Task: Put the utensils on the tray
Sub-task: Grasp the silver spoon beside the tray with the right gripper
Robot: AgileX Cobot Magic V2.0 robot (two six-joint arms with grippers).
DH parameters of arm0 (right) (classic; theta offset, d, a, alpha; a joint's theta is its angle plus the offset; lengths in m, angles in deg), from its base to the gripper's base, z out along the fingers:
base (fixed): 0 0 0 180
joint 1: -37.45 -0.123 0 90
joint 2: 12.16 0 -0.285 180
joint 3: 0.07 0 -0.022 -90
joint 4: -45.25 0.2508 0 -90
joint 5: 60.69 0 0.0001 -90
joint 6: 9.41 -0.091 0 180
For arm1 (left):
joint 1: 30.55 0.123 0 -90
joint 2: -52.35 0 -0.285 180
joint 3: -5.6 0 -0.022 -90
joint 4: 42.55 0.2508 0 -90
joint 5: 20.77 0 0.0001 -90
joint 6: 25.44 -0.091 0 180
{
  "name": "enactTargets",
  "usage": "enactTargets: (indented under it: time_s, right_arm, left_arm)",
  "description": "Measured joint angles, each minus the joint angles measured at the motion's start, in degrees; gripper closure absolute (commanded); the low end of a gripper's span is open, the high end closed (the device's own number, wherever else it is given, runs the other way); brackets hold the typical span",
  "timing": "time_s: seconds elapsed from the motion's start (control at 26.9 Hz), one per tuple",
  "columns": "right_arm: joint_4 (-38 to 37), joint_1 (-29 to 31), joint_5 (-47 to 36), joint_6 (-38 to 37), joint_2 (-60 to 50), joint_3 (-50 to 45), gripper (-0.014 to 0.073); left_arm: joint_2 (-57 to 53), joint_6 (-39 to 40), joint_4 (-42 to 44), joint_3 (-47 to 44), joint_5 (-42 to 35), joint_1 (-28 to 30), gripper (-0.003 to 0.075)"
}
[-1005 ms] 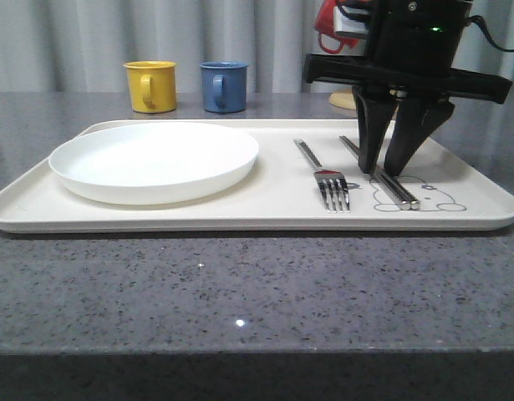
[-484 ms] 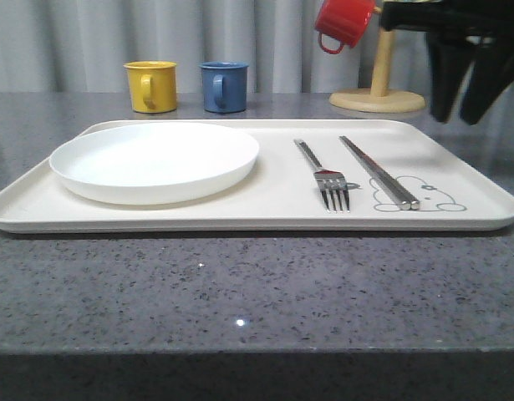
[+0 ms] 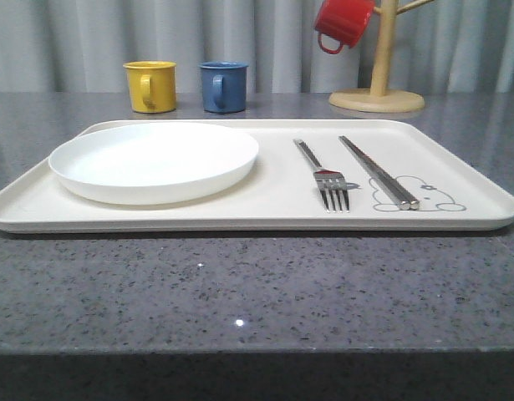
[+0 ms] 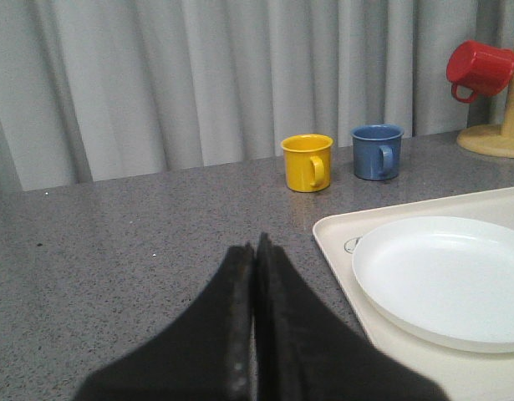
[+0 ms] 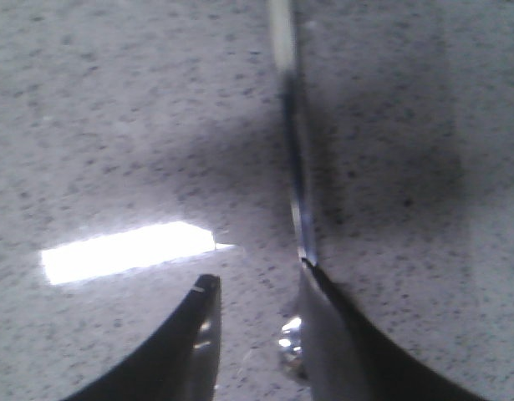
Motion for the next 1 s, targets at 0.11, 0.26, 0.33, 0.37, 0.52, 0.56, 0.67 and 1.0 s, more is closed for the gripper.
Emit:
enactTargets:
  time_s: [0.11,0.26,0.33,0.37,0.52,0.56,0.67,1.0]
  right_arm:
    - [0.00,0.82,-0.35,0.83,1.22,0.00,0.0326]
    - [-0.52,0.82,-1.17,1.33,3.92,0.00,0.0326]
    - [-1.01,0.82,-1.66,1.33,5.43,0.00,0.0326]
    - [-1.66,0.82,-1.91,1.33,6.01,0.00,0.0326]
    - [-2.17,0.82,-2.11,1.33,7.02,0.00,0.0326]
    - [-2.27,0.82,-2.26,1.33,7.27,0.00,0.0326]
    - [-2.39,0.82,-2.54,1.33,7.75,0.00,0.0347]
    - [-2.50,0.82,-2.54,1.45,7.83,0.00,0.0629]
  left_arm:
    - [0.00,0.00,0.00,0.00,0.00,0.00,0.0739]
    - [0.00,0.00,0.00,0.00,0.00,0.00,0.0739]
    - [0.00,0.00,0.00,0.00,0.00,0.00,0.0739]
    - [0.00,0.00,0.00,0.00,0.00,0.00,0.0739]
    - [0.00,0.00,0.00,0.00,0.00,0.00,0.0739]
    - [0.00,0.00,0.00,0.00,0.00,0.00,0.0739]
    - [0.00,0.00,0.00,0.00,0.00,0.00,0.0739]
    - [0.00,0.00,0.00,0.00,0.00,0.00,0.0739]
